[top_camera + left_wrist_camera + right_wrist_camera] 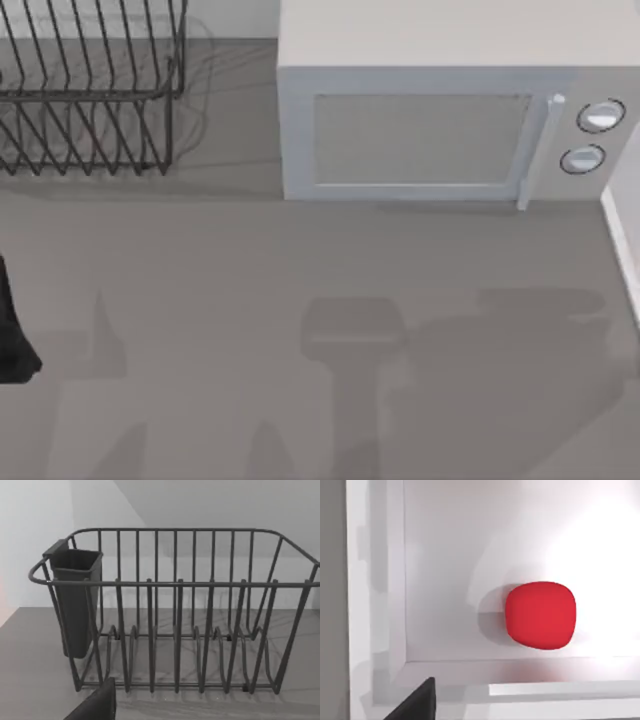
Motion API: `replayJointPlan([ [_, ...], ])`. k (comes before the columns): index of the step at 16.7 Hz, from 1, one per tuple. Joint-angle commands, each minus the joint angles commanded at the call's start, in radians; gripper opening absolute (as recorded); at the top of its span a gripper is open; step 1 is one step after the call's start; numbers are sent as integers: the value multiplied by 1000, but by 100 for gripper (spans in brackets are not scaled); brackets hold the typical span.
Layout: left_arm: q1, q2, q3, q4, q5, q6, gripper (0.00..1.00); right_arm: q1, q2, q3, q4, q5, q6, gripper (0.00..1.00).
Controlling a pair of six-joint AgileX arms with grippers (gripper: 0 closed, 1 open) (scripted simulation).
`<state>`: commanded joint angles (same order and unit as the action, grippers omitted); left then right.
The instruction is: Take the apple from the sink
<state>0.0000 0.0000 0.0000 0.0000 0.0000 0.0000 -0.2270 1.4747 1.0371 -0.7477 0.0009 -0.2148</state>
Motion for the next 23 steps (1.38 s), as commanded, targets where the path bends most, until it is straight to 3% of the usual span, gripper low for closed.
replayJointPlan([
  [7, 0, 0, 0, 0, 0, 0, 100, -65, 440, 295, -213, 0, -61, 100],
  [15, 0, 0, 0, 0, 0, 0, 100, -65, 475, 316, -226, 0, -65, 100],
  [19, 0, 0, 0, 0, 0, 0, 100, -66, 559, 276, -117, 1, -65, 100],
  [23, 0, 0, 0, 0, 0, 0, 100, -68, 698, 204, 127, 2, -63, 100],
])
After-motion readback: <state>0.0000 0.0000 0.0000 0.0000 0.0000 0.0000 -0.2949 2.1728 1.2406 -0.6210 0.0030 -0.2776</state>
